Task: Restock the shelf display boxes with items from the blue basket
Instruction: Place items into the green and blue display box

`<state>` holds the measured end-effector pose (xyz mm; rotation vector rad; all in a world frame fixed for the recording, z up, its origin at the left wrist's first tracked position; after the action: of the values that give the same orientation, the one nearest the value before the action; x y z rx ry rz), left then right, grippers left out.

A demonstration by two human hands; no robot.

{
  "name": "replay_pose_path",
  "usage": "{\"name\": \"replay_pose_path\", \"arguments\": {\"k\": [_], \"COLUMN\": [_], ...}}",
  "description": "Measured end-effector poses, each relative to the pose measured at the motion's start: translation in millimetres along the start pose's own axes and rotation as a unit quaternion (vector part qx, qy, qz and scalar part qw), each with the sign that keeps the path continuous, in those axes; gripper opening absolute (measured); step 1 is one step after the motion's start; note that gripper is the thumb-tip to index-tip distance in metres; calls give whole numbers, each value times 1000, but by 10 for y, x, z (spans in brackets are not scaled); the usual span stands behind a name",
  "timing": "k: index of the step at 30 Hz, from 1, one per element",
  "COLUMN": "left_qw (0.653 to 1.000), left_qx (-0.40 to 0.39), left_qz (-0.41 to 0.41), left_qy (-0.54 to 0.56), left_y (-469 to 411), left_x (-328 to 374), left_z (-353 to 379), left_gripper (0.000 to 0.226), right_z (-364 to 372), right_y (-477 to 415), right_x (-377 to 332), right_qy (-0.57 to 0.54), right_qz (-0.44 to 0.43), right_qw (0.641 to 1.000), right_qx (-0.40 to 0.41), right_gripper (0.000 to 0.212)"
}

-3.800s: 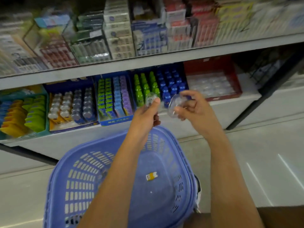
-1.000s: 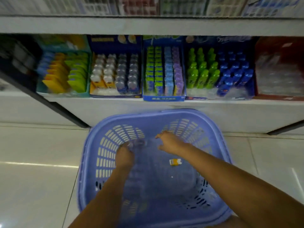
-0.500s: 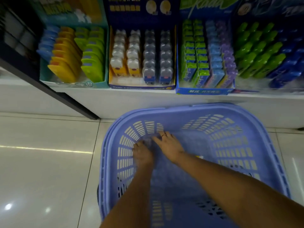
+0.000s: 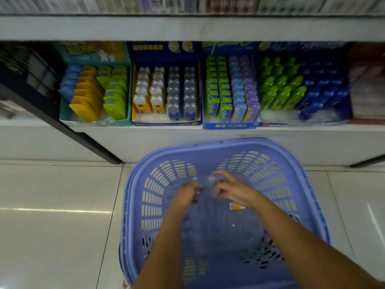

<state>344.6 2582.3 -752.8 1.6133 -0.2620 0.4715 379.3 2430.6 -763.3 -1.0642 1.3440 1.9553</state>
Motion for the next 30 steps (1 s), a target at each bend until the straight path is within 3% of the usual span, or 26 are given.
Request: {"name": "replay_pose_path", "arguments": {"k": [2,4,9,12,18,24,28,30], "left_qw": [989,981,965,955,942,945,944,944], "left_qx": [-96,-153,-213,-212,-163,-209,-232,-246], "left_qz": [-32,-7,145,208,288,250,234,216], "left_qy": [110,118,55,-6,-55,37,29,30], "left_y": [209,430,975,1203,1460,1650,1725,1736], "left_x": [142,291,552,688,1051,1427,1554,1583], "left_z": [151,290,652,929,1551,2126,2364,2464], "left_gripper": [29,27,10,14,9,16,21,27], "right_z": [-123,-230,-420,-587,-1175,-2246,-2858,-3074], "right_y": [189,412,962,1210,1516,1513,1270,1106], "right_x": [-327,-639,-1206,-1427,-1856,-2302,-2637,-2776], "right_qy": [-126,-169,-132,-89,108,195,399,500], "right_qz": [-38,-98,-237,-298,-365,-389,-349,-261], "right_qw": [991,980,963,950,909,821,739,703], "right_qx": [-14,-33,-9,41,168,370,416,433], "right_gripper": [42,45,42,38,37,31,21,27]}}
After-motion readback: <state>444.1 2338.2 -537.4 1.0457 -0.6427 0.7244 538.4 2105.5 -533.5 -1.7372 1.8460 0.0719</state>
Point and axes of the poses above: each hand's wrist, its own y-axis away from the middle knuckle, its own z-axis out of the palm, x = y × z, the point moved 2 cm from there along -y, towards the middle knuckle, and after that the axes turned 11 degrees about -z, right-handed, at the moved point
